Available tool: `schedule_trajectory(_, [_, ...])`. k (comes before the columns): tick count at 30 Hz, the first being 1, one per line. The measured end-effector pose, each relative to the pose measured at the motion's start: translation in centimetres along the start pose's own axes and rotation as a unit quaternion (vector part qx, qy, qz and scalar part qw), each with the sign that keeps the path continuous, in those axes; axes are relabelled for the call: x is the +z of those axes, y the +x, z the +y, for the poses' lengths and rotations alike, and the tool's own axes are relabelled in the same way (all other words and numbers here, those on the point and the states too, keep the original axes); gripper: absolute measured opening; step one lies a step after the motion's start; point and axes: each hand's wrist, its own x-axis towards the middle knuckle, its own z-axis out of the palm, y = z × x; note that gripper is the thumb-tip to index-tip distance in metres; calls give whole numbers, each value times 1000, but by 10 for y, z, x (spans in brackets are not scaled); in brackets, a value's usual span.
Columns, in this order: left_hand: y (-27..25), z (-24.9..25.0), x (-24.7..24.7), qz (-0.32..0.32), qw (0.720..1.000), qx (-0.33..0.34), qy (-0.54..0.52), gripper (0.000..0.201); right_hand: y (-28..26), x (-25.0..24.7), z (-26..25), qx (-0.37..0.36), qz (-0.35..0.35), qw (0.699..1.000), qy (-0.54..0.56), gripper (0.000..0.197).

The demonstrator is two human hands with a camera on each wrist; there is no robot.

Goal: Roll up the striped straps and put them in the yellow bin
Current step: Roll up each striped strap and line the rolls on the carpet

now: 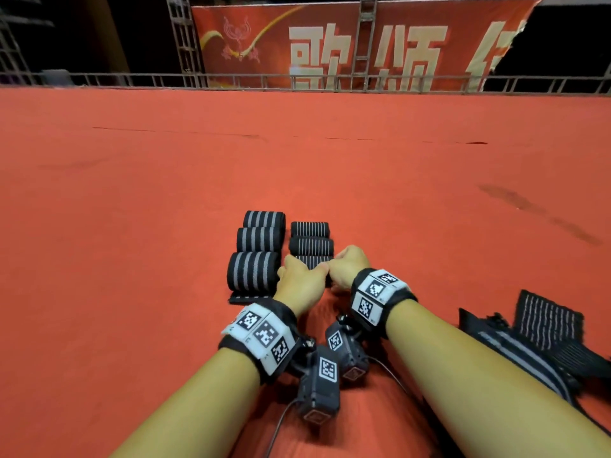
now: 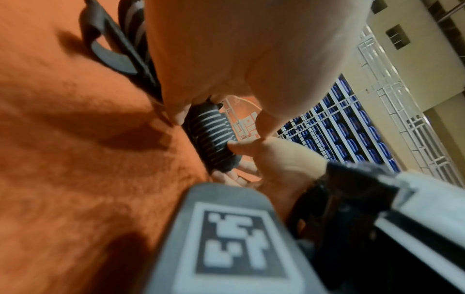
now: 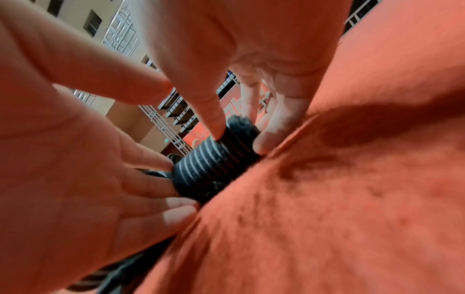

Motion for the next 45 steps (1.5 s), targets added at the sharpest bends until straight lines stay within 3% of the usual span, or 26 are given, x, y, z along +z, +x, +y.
schedule_trajectory(3, [11, 3, 1, 9, 999, 12, -36, 67, 14, 6, -1, -13, 3, 1000, -10, 29])
schedule_trajectory(8, [17, 5, -1, 5, 998, 36, -55, 65, 13, 3, -10, -19, 24, 1000, -5, 26])
schedule_trajectory(15, [-31, 24, -3, -12, 993, 113, 29, 77, -45, -79, -32, -91, 16, 996, -3, 22])
schedule_trajectory(17, [-66, 38, 3, -22, 985, 163, 59, 59, -71, -111, -31, -110, 25, 994, 11, 19])
schedule_trajectory(19, [-102, 44, 18, -80, 976, 189, 73, 41, -102, -142, -24, -121, 32, 992, -4, 17])
schedule_trajectory(21, [-136, 45, 37, -170, 963, 180, 105, 34, -130, -169, -10, -134, 34, 990, -40, 16])
schedule_trajectory(23, [-160, 39, 56, -210, 946, 177, 170, 38, -154, -190, 11, -131, 32, 986, -97, 14])
schedule_trajectory(26, [-182, 30, 70, -193, 923, 181, 280, 45, -187, -207, 46, -119, 11, 973, -196, 10])
schedule_trajectory(31, [-200, 20, 70, -172, 913, 111, 353, 42, -224, -211, 88, -102, -35, 958, -266, 20])
schedule_trajectory(36, [-202, 23, 67, -174, 942, 82, 275, 23, -241, -203, 106, -94, -80, 938, -323, 35])
schedule_trajectory(38, [-204, 38, 60, -184, 954, 86, 220, 27, -246, -199, 108, -104, -69, 931, -344, 42])
schedule_trajectory(40, [-212, 63, 48, -179, 969, 99, 142, 29, -250, -195, 108, -131, -31, 922, -362, 41])
schedule_trajectory(43, [-226, 103, 25, -149, 980, 128, 40, 35, -254, -194, 100, -180, 61, 920, -342, 17])
schedule_trajectory(45, [-231, 122, 7, -134, 980, 146, 1, 37, -255, -197, 93, -195, 94, 916, -336, 20])
